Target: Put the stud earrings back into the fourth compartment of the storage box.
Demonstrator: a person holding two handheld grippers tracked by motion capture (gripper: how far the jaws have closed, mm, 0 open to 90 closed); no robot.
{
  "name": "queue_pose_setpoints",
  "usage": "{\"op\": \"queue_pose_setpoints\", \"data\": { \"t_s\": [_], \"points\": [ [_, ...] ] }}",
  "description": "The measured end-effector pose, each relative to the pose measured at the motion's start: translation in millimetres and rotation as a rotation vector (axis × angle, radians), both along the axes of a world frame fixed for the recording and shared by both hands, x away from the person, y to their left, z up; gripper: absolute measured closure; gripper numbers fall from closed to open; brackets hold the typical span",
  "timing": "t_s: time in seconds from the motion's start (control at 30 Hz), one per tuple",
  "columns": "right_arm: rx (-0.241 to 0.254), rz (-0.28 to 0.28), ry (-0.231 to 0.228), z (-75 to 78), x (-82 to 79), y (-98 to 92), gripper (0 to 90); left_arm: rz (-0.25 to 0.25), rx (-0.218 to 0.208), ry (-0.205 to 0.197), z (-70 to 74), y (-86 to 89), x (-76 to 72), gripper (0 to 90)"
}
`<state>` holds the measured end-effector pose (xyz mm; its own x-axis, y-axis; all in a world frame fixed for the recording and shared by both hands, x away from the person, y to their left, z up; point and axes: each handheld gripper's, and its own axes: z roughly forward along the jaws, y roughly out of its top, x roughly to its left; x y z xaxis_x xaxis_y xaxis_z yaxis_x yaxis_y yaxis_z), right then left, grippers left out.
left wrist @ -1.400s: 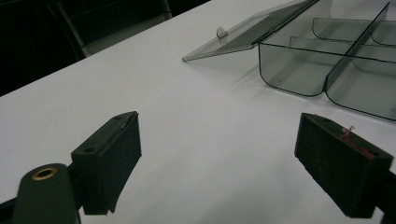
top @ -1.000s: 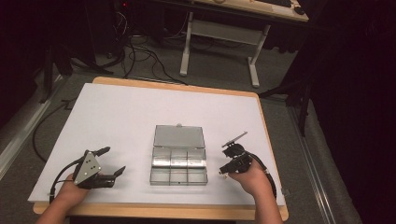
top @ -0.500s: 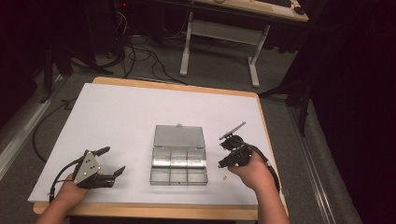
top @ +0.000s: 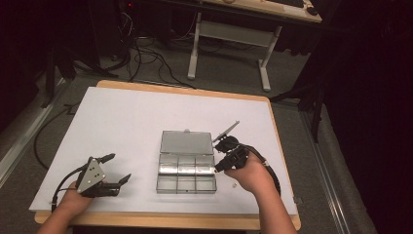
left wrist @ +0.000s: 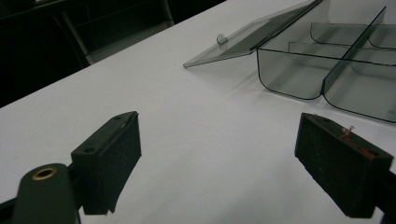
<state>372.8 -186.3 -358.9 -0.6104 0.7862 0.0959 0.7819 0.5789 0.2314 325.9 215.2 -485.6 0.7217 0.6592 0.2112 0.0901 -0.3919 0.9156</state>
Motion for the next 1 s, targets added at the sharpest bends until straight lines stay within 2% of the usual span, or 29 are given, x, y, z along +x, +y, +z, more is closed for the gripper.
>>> {"op": "queue_pose_setpoints", "data": {
  "t_s": [0.07, 0.33, 0.4, 0.43, 0.57, 0.6, 1.0],
  "points": [
    [-0.008, 0.000, 0.013, -2.2, 0.1, 6.9, 87.8, -0.001, 0.001, 0.000, 0.0, 0.0, -0.1, 15.0],
    [-0.011, 0.065, 0.022, -11.3, 1.8, 31.0, 87.7, -0.001, -0.001, 0.001, 0.0, 0.2, 0.1, 15.0],
    [-0.021, 0.043, 0.046, -12.0, 0.7, 38.3, 87.8, -0.002, -0.001, 0.001, 0.0, 0.2, 0.2, 15.0],
    [-0.020, 0.073, 0.036, -13.2, 2.6, 40.5, 87.8, -0.002, -0.002, 0.002, 0.0, 0.3, 0.3, 15.0],
    [-0.025, 0.093, 0.035, -15.3, 3.4, 54.1, 87.8, -0.003, -0.002, 0.003, 0.1, 0.4, 0.4, 15.0],
    [-0.029, 0.121, 0.025, -16.9, 4.4, 56.0, 87.8, -0.003, -0.002, 0.002, 0.1, 0.5, 0.3, 15.0],
    [-0.040, 0.197, 0.036, -23.5, 3.6, 90.9, 87.7, -0.007, -0.002, 0.003, 0.2, 0.8, 0.4, 15.0]
  ]
}}
